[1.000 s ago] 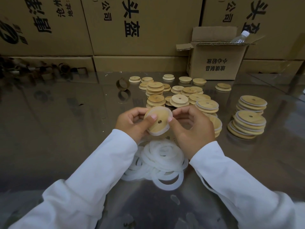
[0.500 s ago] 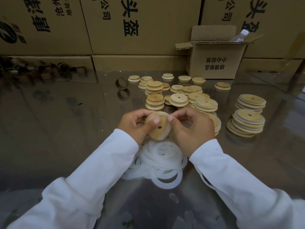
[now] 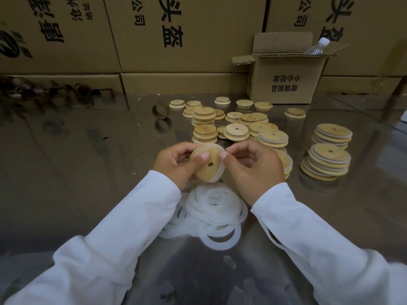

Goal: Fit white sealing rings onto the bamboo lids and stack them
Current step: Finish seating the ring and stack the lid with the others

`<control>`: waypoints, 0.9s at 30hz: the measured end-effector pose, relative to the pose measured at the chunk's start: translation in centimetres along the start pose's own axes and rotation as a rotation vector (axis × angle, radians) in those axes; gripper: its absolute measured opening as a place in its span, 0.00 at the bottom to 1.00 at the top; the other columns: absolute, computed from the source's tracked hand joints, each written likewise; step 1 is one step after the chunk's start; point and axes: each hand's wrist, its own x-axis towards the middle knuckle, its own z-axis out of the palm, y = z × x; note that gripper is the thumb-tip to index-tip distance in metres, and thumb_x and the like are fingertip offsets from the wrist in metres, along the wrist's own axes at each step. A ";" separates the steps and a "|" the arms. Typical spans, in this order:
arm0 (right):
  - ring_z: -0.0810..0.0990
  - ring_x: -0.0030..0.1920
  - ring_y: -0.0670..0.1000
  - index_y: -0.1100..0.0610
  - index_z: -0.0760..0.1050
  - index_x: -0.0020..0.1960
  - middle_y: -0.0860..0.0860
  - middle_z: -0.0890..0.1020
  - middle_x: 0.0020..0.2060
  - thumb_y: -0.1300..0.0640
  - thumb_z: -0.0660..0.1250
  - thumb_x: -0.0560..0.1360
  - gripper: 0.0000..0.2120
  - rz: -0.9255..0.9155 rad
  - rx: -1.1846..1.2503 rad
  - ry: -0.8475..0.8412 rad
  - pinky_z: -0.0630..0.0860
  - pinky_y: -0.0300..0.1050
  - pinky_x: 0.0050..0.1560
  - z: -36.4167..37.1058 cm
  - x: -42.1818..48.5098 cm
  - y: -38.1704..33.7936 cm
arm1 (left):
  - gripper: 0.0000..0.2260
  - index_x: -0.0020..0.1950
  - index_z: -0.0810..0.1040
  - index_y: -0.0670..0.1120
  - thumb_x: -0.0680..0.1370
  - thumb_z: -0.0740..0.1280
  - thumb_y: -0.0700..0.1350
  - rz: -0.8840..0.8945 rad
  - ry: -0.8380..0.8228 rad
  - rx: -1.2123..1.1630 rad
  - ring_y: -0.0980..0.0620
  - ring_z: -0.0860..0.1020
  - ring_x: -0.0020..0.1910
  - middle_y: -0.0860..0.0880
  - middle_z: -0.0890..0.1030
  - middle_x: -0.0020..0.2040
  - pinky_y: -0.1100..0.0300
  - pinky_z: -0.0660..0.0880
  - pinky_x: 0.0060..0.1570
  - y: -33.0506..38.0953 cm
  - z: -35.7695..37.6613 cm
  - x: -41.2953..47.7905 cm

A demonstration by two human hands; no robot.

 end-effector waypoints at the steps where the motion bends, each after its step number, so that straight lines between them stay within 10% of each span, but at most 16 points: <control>1: 0.79 0.36 0.39 0.50 0.77 0.38 0.43 0.81 0.34 0.58 0.72 0.69 0.05 -0.003 -0.010 0.015 0.75 0.29 0.39 0.1 -0.1 0.0 | 0.04 0.46 0.78 0.42 0.73 0.67 0.36 -0.028 0.005 -0.046 0.45 0.78 0.40 0.42 0.80 0.41 0.49 0.79 0.43 0.1 0.0 0.0; 27: 0.78 0.32 0.41 0.52 0.77 0.35 0.45 0.81 0.32 0.60 0.70 0.71 0.07 0.112 -0.040 -0.033 0.72 0.25 0.34 -0.3 0.5 0.2 | 0.08 0.45 0.78 0.45 0.71 0.68 0.33 0.153 -0.089 0.100 0.56 0.79 0.40 0.46 0.81 0.43 0.68 0.75 0.40 -0.2 0.0 0.1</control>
